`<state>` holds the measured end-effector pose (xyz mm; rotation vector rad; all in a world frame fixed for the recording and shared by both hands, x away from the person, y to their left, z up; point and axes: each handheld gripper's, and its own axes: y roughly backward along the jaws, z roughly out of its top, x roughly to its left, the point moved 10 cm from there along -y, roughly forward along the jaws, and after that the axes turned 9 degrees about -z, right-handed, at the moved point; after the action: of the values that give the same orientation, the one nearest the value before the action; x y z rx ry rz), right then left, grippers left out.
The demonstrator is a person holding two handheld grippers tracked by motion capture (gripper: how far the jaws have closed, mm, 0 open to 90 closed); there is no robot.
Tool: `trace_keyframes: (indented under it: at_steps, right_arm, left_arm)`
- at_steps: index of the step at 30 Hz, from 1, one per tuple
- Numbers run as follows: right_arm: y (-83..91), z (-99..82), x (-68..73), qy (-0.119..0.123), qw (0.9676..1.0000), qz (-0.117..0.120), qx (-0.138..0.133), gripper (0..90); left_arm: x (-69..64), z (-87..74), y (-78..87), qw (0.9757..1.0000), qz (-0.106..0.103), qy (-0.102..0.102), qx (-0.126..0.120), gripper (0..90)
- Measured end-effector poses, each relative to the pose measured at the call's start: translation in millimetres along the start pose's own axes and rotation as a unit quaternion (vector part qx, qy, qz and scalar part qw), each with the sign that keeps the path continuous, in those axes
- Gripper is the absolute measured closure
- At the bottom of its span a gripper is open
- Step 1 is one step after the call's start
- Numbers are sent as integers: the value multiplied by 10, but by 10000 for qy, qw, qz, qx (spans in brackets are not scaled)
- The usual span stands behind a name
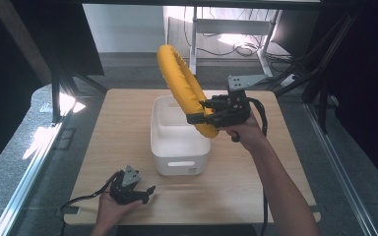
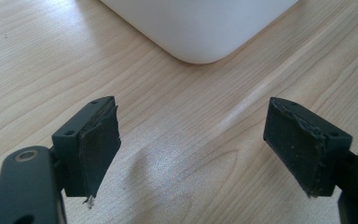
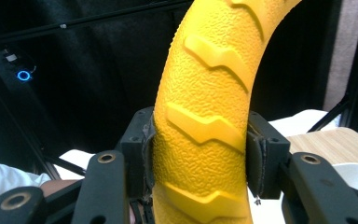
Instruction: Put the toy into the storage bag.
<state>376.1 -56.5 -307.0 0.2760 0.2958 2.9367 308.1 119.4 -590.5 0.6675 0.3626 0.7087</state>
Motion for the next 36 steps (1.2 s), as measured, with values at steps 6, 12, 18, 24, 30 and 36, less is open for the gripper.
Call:
trace_keyframes:
  at_steps: [6,12,18,24,30,36]
  right_arm:
    - [-83,-8,32,15,9999,115,22,512]
    - [-160,-22,49,-6,9998,197,60,512]
    - [-219,-50,70,-13,9995,283,108,512]
    - [-259,-101,85,-33,9991,374,183,512]
    - [-314,-196,72,-126,9986,408,304,512]
    - [-368,-254,66,-159,9981,461,379,512]
  left_arm:
    - [2,-1,1,10000,9,-8,2,186]
    - [4,-2,7,10000,16,-18,-2,186]
    - [1,-7,4,10000,12,-25,17,186]
    - [1,-8,4,10000,15,-24,18,186]
    - [-2,-8,0,10000,12,-24,9,185]
    - [-2,-13,2,10000,20,-21,30,185]
